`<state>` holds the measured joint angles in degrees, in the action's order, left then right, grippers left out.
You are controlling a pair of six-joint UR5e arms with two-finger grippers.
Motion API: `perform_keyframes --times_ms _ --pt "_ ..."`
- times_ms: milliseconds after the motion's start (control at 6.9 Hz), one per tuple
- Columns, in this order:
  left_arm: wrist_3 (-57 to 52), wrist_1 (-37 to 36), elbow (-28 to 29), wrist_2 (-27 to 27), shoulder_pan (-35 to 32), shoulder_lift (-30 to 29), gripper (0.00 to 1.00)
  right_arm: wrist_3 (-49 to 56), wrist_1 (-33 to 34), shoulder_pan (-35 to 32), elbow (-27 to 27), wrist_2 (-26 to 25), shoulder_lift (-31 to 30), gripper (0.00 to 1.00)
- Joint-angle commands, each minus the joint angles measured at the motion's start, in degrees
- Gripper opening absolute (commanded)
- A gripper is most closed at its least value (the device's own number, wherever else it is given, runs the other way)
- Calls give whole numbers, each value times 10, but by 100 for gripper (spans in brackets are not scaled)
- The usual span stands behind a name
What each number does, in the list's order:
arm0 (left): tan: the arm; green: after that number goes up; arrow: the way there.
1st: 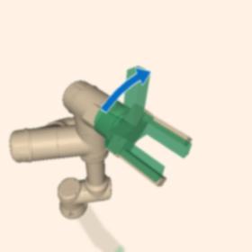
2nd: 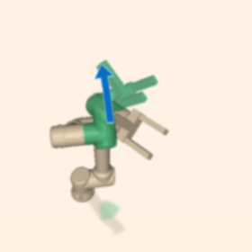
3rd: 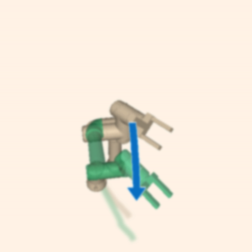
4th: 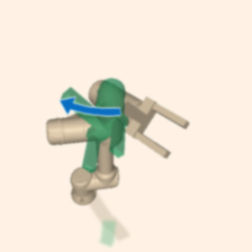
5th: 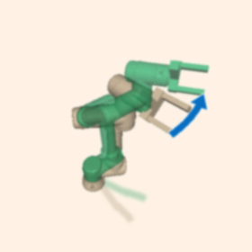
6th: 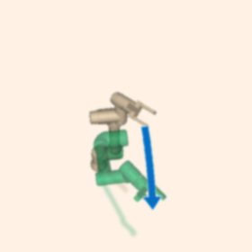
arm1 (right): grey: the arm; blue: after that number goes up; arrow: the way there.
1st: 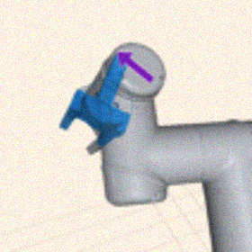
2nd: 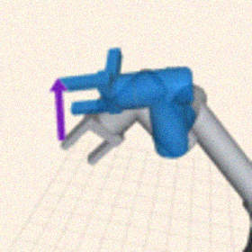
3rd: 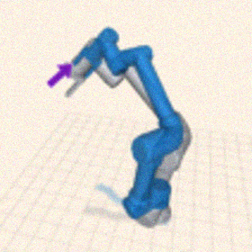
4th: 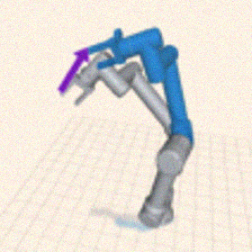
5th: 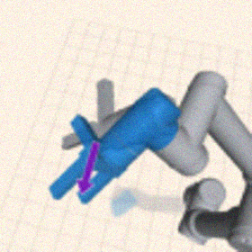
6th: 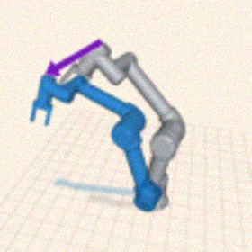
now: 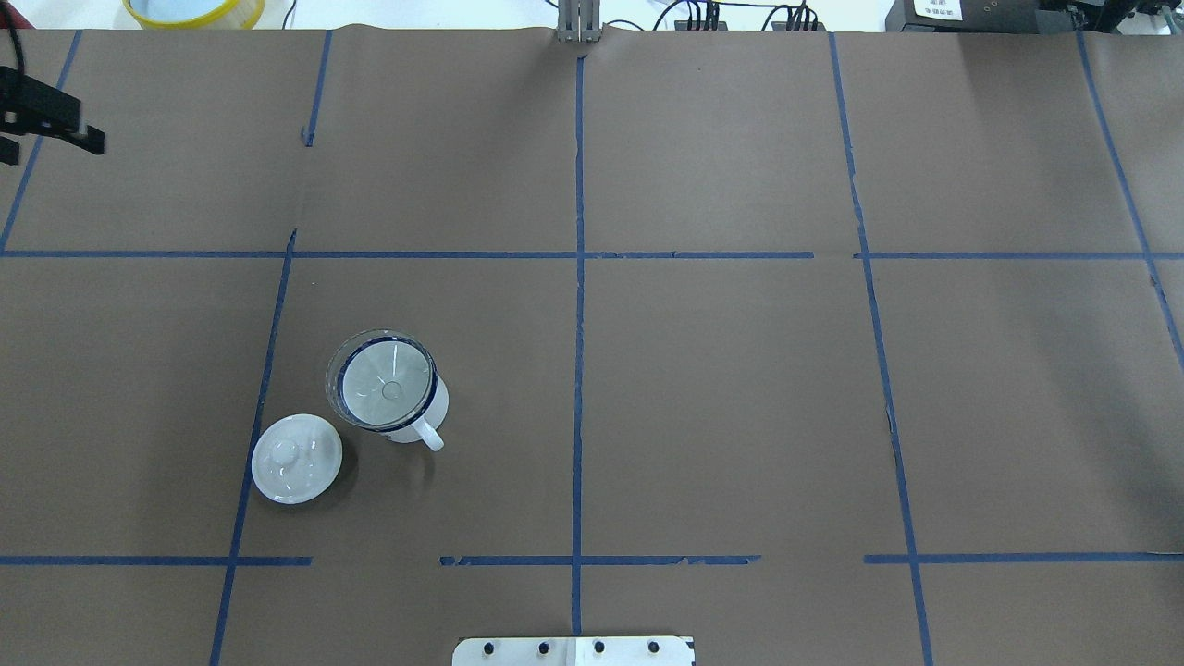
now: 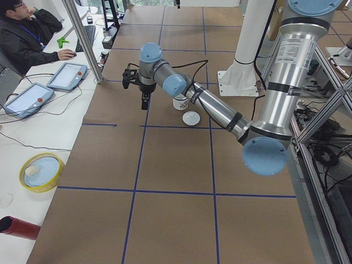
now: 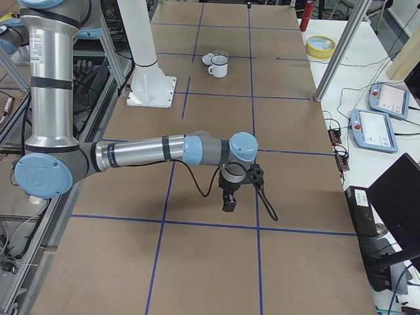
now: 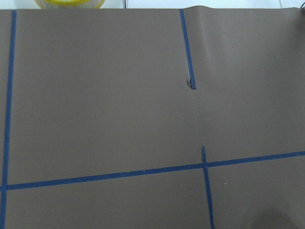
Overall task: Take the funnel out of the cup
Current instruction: 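Reach the left gripper down to the clear glass funnel and grasp it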
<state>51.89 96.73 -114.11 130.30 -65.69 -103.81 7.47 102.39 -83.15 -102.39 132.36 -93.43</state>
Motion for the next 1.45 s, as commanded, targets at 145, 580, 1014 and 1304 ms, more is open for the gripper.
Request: perform_keyframes --times_ms 145,580,1014,1304 --pt "272 -118 -10 -125 198 -144 100 0 0 0 0 0 1 100" --pt "326 -186 9 -217 316 -169 90 0 0 0 0 0 0 100" --pt "346 -189 49 -229 342 -191 66 0 0 0 0 0 0 100" --pt "344 -189 53 -233 343 -194 56 0 1 0 1 0 0 100"
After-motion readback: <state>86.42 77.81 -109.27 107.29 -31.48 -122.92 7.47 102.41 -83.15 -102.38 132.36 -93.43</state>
